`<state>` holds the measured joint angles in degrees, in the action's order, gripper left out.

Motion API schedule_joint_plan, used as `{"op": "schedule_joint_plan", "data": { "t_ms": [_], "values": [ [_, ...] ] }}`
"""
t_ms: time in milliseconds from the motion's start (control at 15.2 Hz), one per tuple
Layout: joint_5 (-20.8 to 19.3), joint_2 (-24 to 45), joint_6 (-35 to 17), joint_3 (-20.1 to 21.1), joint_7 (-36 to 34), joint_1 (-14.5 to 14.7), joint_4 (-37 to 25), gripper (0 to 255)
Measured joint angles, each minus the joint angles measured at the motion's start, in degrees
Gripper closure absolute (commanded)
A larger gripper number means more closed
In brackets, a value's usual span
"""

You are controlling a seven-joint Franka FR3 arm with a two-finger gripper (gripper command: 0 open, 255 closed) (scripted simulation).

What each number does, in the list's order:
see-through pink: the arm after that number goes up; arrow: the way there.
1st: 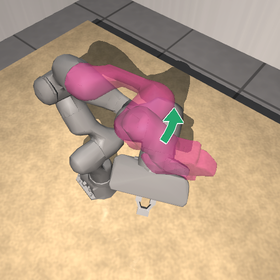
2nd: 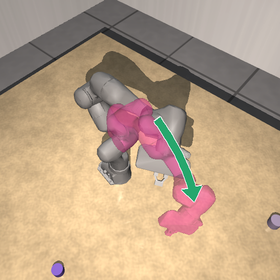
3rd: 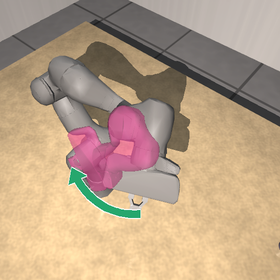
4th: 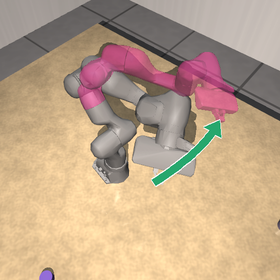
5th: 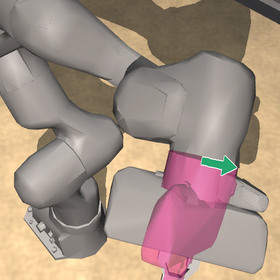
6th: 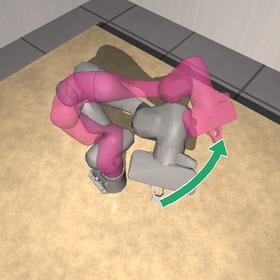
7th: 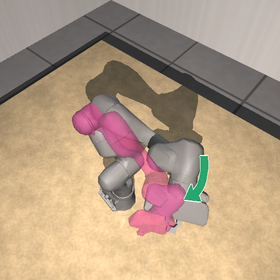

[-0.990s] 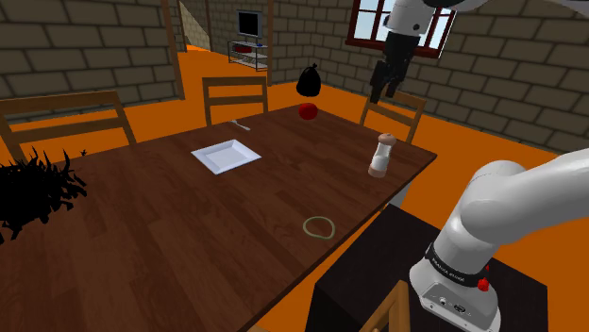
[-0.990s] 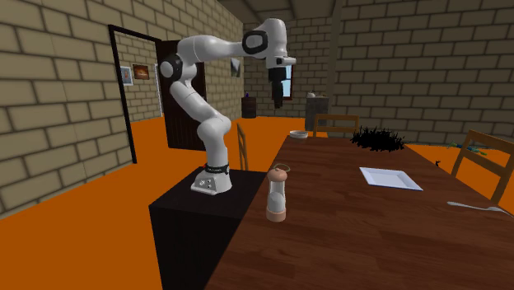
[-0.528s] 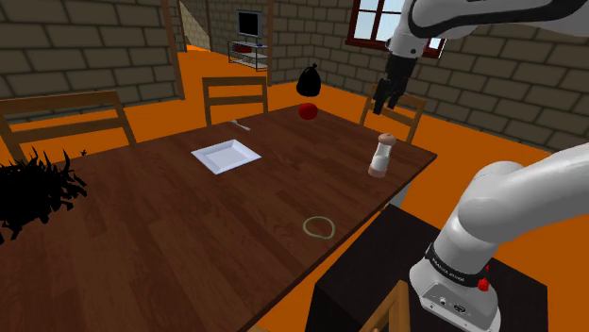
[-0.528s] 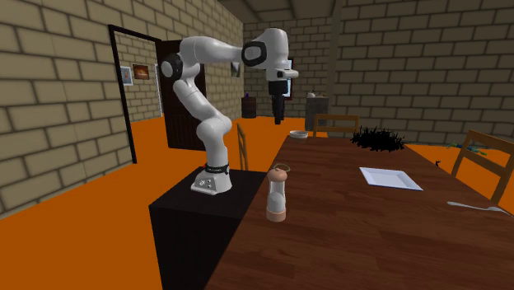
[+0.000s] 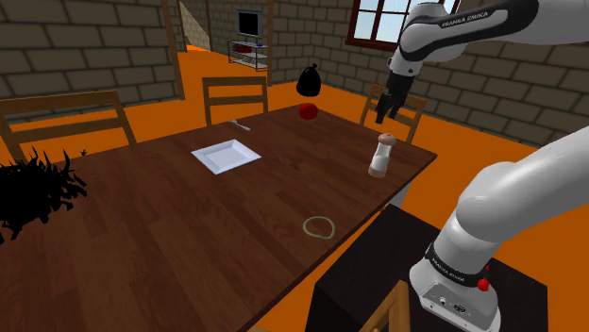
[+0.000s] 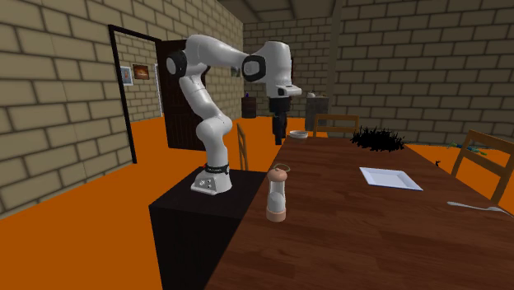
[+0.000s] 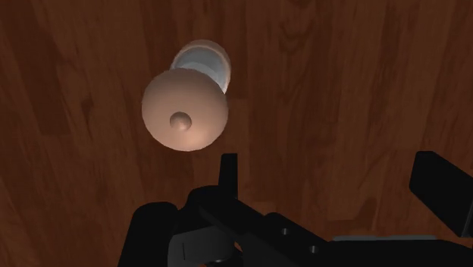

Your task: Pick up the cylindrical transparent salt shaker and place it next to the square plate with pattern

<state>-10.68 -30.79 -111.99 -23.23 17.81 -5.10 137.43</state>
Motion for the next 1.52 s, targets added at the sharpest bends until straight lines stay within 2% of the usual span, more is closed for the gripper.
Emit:
{"op": "schedule_joint_plan", "data": {
  "t_ms": [264, 528, 1056, 1452, 1518],
  "values": [
    [0.50, 6.42, -5.33, -4.86, 4.25, -0.20, -1.19, 0],
    [2.65, 13.39, -9.81, -9.27, 8.84, 0.16, -3.47, 0],
    [4.20, 17.34, -16.19, -11.20, 10.93, 0.49, -0.73, 0],
    [4.39, 17.70, -16.77, -11.27, 11.01, 0.58, -0.50, 0],
    [4.39, 17.70, -16.77, -11.27, 11.01, 0.58, -0.50, 255]
  ]
}}
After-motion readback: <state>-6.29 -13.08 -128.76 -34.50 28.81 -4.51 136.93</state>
